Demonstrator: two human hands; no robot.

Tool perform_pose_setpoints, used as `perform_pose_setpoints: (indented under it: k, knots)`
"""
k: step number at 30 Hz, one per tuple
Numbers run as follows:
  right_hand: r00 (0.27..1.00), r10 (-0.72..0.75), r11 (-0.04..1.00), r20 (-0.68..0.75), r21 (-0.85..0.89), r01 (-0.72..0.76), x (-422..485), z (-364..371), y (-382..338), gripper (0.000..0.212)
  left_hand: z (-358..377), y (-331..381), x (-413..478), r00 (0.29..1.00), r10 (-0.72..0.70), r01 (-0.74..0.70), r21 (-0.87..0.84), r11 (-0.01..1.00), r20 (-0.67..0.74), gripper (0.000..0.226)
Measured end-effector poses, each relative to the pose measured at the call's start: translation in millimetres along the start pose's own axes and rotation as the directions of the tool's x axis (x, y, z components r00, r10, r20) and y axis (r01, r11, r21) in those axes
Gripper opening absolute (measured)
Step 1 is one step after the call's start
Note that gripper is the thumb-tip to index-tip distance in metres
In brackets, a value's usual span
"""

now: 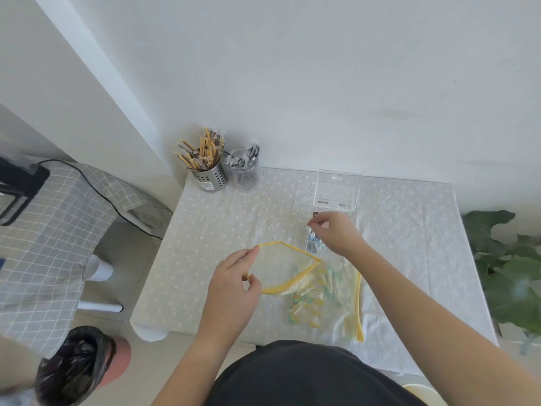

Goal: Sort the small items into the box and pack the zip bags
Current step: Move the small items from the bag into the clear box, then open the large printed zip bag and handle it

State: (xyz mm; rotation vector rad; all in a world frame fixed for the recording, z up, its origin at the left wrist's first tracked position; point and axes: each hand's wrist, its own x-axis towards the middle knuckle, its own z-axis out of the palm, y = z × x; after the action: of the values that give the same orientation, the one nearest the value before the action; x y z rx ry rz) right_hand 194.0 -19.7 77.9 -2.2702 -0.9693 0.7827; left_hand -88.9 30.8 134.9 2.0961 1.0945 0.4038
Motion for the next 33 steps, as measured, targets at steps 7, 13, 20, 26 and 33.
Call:
perform_pose_setpoints:
  k: [7, 13, 20, 26, 33]
  knots:
    - [0.934, -0.226, 0.946, 0.278, 0.291, 0.142, -83, -19, -38, 0.023, -22, -4, 44, 0.982, -0.178, 0.185, -0.181, 0.966, 0.056, 0.041]
    - [0.976, -0.071, 0.985, 0.204, 0.171, 0.036, -88, -12, -27, 0.013, -15, -9, 73, 0.968, -0.184, 0.241, -0.437, 0.866, 0.168, 0.030]
    - [0.984, 0.170, 0.621, -0.045, 0.780, -0.072, -115, -18, -4, 0.017, 18, -37, 42, 0.756, -0.466, 0.653, -0.582, 0.484, 0.460, 0.113]
    - [0.938, 0.321, 0.540, -0.129, 0.839, -0.069, -134, -18, 15, 0.021, 39, -27, 27, 0.658, -0.277, 0.737, -0.521, 0.430, 0.701, 0.048]
    - [0.841, 0.463, 0.643, -0.282, 0.760, -0.099, -154, -15, 23, 0.012, 47, -22, 42, 0.701, -0.266, 0.706, -0.589, 0.393, 0.662, 0.032]
